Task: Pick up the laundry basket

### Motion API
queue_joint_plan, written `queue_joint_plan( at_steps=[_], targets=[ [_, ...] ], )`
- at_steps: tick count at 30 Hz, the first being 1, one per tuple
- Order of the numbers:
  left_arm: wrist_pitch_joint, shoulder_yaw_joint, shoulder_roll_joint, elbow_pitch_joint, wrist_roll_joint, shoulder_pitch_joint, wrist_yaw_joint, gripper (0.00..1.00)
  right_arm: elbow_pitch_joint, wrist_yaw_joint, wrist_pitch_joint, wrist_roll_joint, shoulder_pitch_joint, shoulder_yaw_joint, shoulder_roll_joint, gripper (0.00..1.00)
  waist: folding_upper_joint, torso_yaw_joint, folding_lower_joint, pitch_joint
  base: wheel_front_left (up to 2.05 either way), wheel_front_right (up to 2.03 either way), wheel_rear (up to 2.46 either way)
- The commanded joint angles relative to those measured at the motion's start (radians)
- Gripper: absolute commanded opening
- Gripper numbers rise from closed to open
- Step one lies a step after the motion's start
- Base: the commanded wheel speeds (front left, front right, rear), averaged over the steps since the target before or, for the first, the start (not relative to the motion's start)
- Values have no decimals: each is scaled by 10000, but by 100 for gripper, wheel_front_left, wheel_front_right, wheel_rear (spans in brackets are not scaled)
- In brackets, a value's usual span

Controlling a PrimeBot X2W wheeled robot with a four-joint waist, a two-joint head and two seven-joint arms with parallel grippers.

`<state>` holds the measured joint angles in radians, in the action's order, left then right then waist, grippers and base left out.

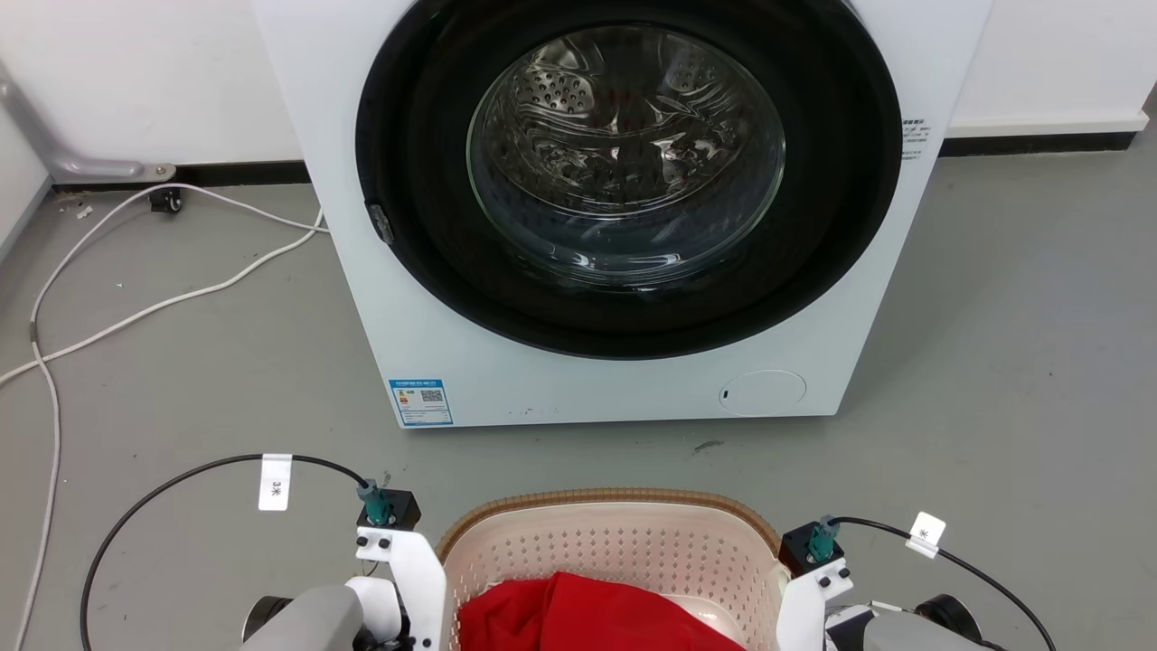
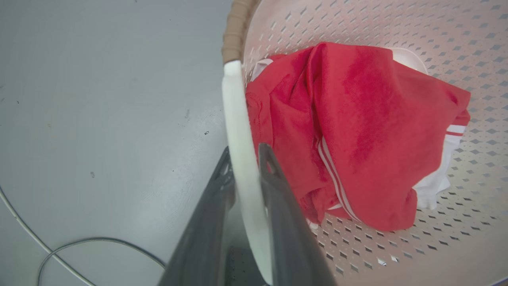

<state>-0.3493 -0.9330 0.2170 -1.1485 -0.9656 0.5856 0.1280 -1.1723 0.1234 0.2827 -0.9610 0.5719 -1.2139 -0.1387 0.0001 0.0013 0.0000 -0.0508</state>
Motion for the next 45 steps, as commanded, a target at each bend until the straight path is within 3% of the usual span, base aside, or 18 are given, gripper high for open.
queue_joint_plan(
  at_steps=[1, 45],
  targets=[
    [41, -63, -18, 51, -23, 161, 35, 0, 103, 133, -26, -17, 86, -106, 80, 0, -1, 4, 0, -1, 0, 0, 0],
    [332, -1422, 91, -70, -1268, 373, 37, 0, 76, 134, -84, -699, 165, -680, 48, 0, -1, 29, 0, 39, 0, 0, 0]
  ],
)
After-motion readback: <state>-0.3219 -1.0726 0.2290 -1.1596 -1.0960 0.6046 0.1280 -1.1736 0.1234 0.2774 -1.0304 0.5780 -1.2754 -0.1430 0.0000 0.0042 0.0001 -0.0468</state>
